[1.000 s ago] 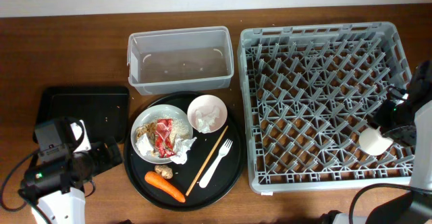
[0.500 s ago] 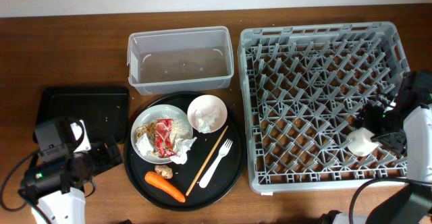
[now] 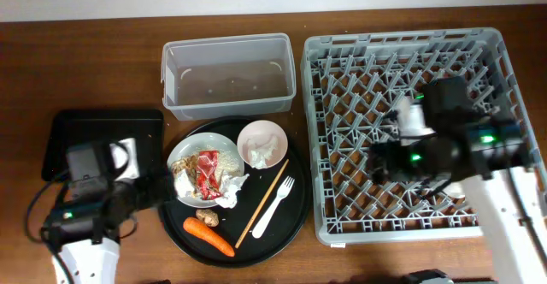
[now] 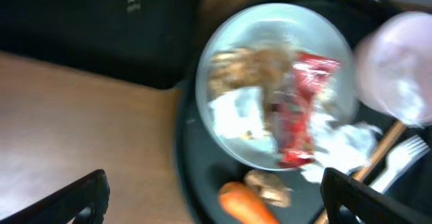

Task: Sort waste into correct bins and load items into the dishwasher rack
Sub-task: 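Pick the red snack wrapper with the left gripper, drop into clear bin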

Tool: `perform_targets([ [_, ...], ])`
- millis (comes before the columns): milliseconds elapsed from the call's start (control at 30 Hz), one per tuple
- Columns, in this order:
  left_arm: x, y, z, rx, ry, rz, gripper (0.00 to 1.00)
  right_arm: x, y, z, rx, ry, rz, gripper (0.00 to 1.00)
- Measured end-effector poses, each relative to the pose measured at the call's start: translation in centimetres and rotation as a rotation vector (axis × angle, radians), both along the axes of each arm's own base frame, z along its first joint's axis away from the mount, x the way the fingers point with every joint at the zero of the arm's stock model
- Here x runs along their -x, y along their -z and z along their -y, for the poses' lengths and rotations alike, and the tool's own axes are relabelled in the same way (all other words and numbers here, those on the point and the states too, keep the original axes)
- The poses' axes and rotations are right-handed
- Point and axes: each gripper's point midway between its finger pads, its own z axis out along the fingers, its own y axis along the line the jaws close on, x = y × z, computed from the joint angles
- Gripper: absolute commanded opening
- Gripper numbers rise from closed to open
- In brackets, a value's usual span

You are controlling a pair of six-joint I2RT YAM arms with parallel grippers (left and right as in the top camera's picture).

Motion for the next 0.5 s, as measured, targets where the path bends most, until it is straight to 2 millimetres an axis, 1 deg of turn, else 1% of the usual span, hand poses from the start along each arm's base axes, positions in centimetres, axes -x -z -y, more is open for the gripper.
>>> perform_targets([
  [67,-1.1,-0.6,2.8,0.013,0.115,0.050,0.99,0.1,1.2,-1.8,0.000,-0.050,0.001,0.98],
  [100,-1.8,-1.2,4.8,0.038,0.193,0.090,0.99,0.4,1.8,-2.4,0.001,-0.071,-0.007,0.98],
  [133,-2.9,-2.1,6.6,0.059,0.256,0.156,0.99,0.7,2.6,-2.8,0.003,-0.088,-0.021,0.98],
  [167,-4.0,-3.0,7.8,0.074,0.299,0.213,0.99,0.8,3.0,-2.9,0.004,-0.088,-0.030,0.98],
  [200,-4.7,-2.9,8.4,0.082,0.318,0.223,0.99,0.8,3.0,-3.0,0.002,-0.082,-0.027,0.98],
  [233,-5.2,-2.1,8.6,0.087,0.324,0.198,0.99,0.7,3.0,-3.0,0.001,-0.079,-0.026,0.98],
  [267,-5.5,-0.8,8.8,0.095,0.326,0.150,0.98,0.7,3.0,-3.0,0.000,-0.079,-0.024,0.98],
  [333,-6.0,3.4,8.9,0.110,0.321,0.000,0.90,0.6,3.0,-3.0,0.000,-0.078,-0.023,0.98],
  [367,-6.0,5.4,9.0,0.118,0.316,-0.072,0.82,0.6,3.0,-3.0,0.000,-0.078,-0.022,0.98],
  [400,-6.0,6.8,9.1,0.132,0.315,-0.118,0.69,0.6,3.0,-3.0,0.000,-0.077,-0.023,0.98],
  [433,-6.1,7.6,9.3,0.140,0.317,-0.142,0.57,0.6,3.0,-3.0,0.000,-0.076,-0.023,0.98],
  [467,-6.0,8.8,9.4,0.152,0.312,-0.182,0.48,0.6,3.0,-3.0,-0.001,-0.075,-0.022,0.98],
  [500,-5.9,9.5,9.5,0.158,0.309,-0.209,0.47,0.6,3.0,-3.0,-0.001,-0.074,-0.023,0.98],
])
